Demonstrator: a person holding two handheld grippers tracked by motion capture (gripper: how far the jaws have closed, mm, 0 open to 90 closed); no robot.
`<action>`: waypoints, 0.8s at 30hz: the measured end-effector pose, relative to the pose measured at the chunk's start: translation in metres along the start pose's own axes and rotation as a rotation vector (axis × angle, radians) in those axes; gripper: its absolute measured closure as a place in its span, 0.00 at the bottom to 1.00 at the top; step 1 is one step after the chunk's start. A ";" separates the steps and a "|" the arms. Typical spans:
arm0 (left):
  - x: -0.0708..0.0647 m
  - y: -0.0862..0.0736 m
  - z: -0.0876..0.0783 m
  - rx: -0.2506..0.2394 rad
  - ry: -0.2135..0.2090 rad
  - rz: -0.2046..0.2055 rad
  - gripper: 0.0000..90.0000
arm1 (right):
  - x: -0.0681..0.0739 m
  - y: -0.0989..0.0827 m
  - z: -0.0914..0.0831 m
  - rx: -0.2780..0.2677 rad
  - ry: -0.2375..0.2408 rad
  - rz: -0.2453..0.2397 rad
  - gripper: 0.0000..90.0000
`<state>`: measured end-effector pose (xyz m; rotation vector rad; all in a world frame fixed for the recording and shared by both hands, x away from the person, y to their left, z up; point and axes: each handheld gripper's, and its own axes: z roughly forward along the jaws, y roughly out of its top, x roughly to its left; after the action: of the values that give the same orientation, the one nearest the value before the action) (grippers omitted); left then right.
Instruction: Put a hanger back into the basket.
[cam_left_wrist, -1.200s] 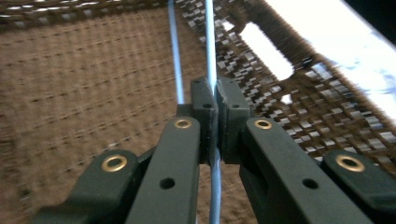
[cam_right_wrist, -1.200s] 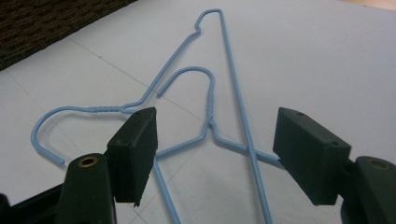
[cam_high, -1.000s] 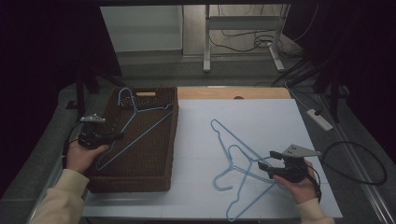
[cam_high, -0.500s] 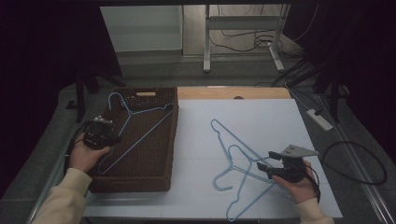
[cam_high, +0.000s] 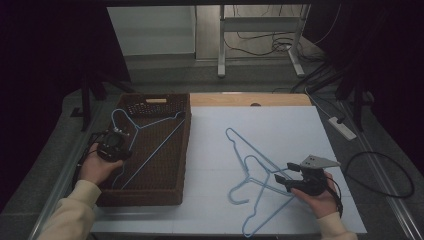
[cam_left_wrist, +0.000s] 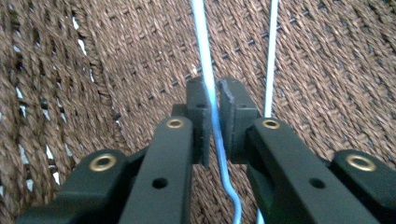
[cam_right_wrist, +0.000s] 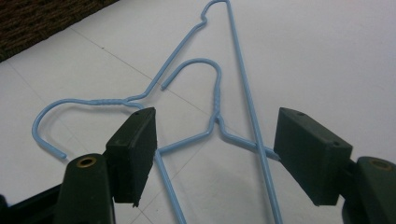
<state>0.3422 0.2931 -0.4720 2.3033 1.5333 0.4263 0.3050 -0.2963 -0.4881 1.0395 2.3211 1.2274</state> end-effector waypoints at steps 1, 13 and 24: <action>0.000 0.000 0.000 -0.008 0.009 -0.007 0.80 | 0.000 0.000 0.000 -0.001 0.000 0.000 0.34; -0.006 -0.011 -0.047 -0.321 -0.124 -0.020 0.37 | -0.001 0.000 -0.002 -0.006 -0.004 0.008 0.34; -0.035 -0.020 -0.071 -0.484 -0.195 0.038 0.35 | -0.003 0.001 -0.002 -0.010 -0.003 0.010 0.34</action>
<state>0.2819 0.2760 -0.4191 1.9334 1.1442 0.5025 0.3061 -0.2994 -0.4863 1.0502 2.3074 1.2393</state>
